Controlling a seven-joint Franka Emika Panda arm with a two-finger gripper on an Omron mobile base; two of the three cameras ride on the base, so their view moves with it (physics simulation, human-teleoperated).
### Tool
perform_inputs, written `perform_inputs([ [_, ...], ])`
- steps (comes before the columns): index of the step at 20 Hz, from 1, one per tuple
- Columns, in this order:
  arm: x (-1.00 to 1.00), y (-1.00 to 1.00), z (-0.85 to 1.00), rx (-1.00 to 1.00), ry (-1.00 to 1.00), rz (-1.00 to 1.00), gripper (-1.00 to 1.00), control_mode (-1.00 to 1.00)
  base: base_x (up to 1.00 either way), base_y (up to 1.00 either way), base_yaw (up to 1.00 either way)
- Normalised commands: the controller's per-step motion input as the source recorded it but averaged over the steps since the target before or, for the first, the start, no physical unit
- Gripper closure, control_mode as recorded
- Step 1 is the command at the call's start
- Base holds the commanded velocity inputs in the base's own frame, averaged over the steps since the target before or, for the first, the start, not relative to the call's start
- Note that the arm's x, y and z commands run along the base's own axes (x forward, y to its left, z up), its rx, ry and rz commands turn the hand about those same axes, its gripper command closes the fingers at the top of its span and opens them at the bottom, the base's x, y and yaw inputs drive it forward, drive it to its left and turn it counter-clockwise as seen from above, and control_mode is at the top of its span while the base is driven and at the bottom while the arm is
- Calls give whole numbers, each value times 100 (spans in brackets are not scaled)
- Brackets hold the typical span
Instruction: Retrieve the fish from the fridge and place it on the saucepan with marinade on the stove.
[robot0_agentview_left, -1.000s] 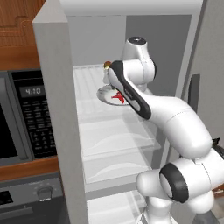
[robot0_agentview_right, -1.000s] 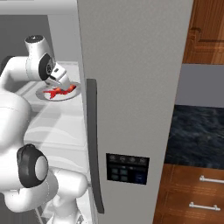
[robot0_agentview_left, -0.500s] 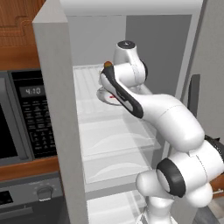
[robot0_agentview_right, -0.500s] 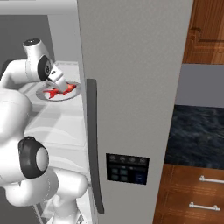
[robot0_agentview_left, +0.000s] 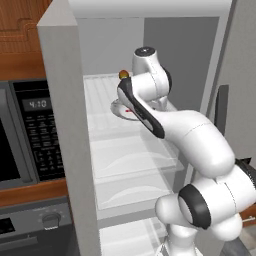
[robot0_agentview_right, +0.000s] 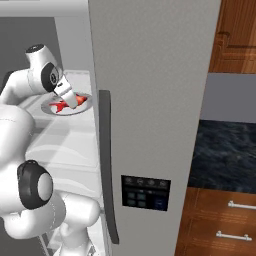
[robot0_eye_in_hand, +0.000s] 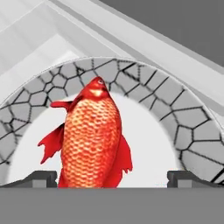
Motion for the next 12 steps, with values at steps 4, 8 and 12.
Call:
perform_inputs([
  [4,33,0,-1,0,1,-14,-100,-100,0,0,0],
  [8,39,0,0,0,3,-14,-100,-100,0,0,0],
  [12,8,0,-5,0,7,-13,-100,-100,0,0,0],
])
